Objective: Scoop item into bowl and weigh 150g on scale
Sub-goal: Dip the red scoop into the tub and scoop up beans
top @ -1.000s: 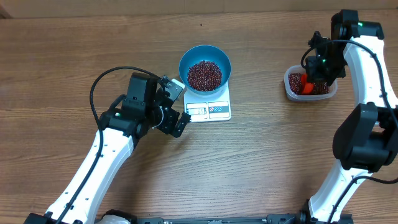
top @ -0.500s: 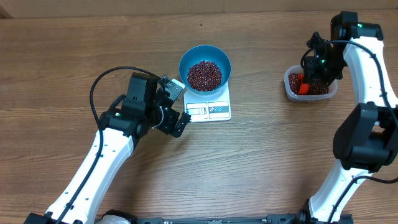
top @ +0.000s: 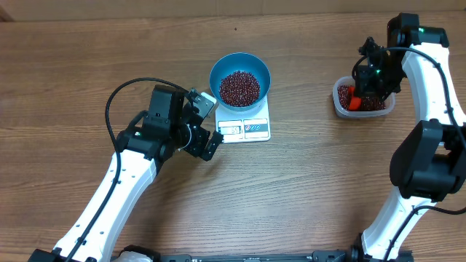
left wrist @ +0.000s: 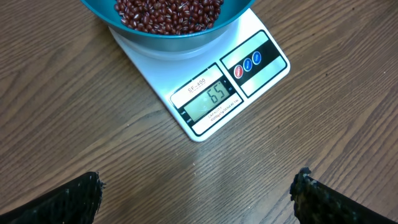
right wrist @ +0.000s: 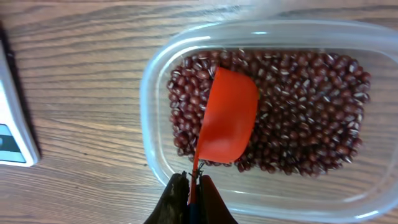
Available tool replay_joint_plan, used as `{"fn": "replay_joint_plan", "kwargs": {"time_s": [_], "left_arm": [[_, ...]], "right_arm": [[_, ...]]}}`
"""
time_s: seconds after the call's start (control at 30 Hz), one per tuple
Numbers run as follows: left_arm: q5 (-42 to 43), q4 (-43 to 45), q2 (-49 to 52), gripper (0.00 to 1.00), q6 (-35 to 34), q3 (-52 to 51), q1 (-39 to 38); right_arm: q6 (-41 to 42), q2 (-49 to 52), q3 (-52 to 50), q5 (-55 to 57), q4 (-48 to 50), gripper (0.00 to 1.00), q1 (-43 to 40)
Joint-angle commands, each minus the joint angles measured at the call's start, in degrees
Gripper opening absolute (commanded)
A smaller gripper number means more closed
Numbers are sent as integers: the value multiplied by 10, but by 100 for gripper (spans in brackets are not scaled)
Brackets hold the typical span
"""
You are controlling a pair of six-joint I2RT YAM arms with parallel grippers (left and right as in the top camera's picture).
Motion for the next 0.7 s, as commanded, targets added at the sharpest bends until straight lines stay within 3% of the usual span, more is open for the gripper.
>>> {"fn": "replay_joint_plan", "kwargs": {"time_s": [0.0,0.3,0.67], "left_arm": [[1,0,4,100,-6,-1,0],[1,0,4,100,-6,-1,0],[1,0,4,99,-6,-1,0]], "right_arm": [[-3,0,-6,-50,10,4,-11],[-19,0,-6,-190,16,4,-82],[-68,0,-6,-248,-13,4,-148]]}}
